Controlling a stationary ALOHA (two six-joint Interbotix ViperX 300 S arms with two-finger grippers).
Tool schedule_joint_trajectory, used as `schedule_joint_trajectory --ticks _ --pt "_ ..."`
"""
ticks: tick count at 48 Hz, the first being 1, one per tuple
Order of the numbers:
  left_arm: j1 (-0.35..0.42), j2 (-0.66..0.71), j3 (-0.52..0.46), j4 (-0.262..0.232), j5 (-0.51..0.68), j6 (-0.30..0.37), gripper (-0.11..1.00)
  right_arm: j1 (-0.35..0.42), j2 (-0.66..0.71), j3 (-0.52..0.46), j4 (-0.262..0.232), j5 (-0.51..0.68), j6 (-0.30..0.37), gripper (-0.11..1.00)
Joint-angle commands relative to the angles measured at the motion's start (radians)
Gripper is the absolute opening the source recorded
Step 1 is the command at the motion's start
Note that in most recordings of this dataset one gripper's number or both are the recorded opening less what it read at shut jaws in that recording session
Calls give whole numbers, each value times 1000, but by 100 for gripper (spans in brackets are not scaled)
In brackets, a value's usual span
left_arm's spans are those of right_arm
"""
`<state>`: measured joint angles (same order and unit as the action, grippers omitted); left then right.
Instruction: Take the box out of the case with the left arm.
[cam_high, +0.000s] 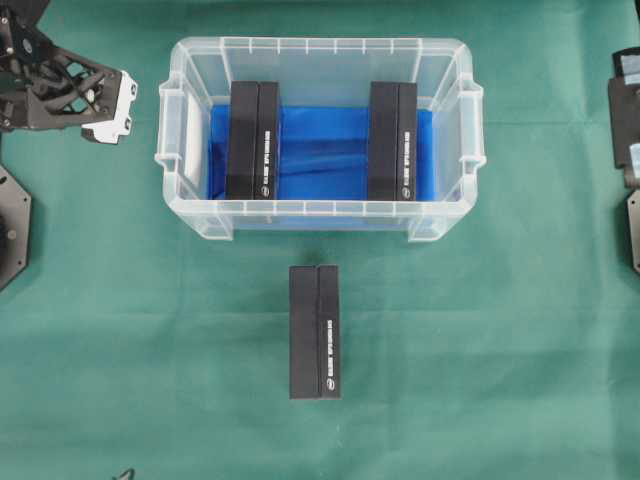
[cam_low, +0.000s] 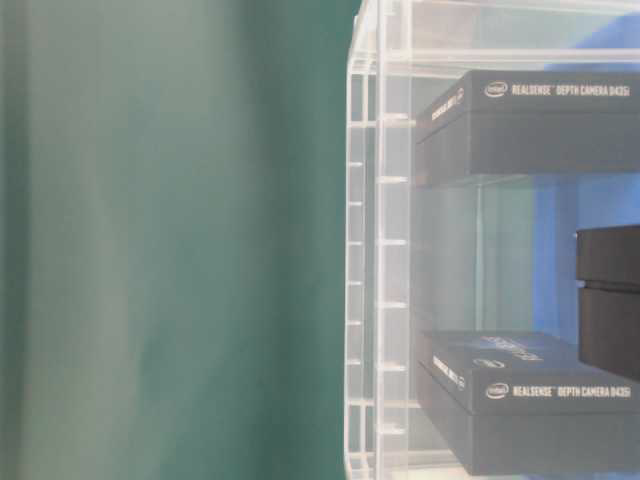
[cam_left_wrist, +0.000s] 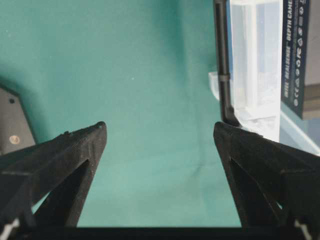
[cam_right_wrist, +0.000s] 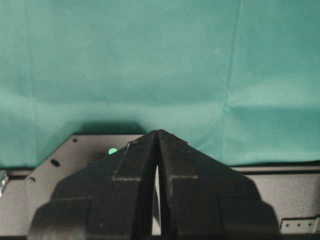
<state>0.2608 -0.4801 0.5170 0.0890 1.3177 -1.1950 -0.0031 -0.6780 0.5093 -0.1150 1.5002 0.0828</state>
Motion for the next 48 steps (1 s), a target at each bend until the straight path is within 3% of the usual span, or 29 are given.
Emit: schedule_joint_trajectory --ticks 1,29,48 --pt "6 -5 -26 0 -2 3 87 -2 -2 -9 -2 0 2 2" --pt "8 12 -40 -11 -5 -5 87 -2 -2 -9 -2 -2 2 2" --pt "-37 198 -239 -17 -9 -25 87 0 -2 -11 -2 -5 3 2"
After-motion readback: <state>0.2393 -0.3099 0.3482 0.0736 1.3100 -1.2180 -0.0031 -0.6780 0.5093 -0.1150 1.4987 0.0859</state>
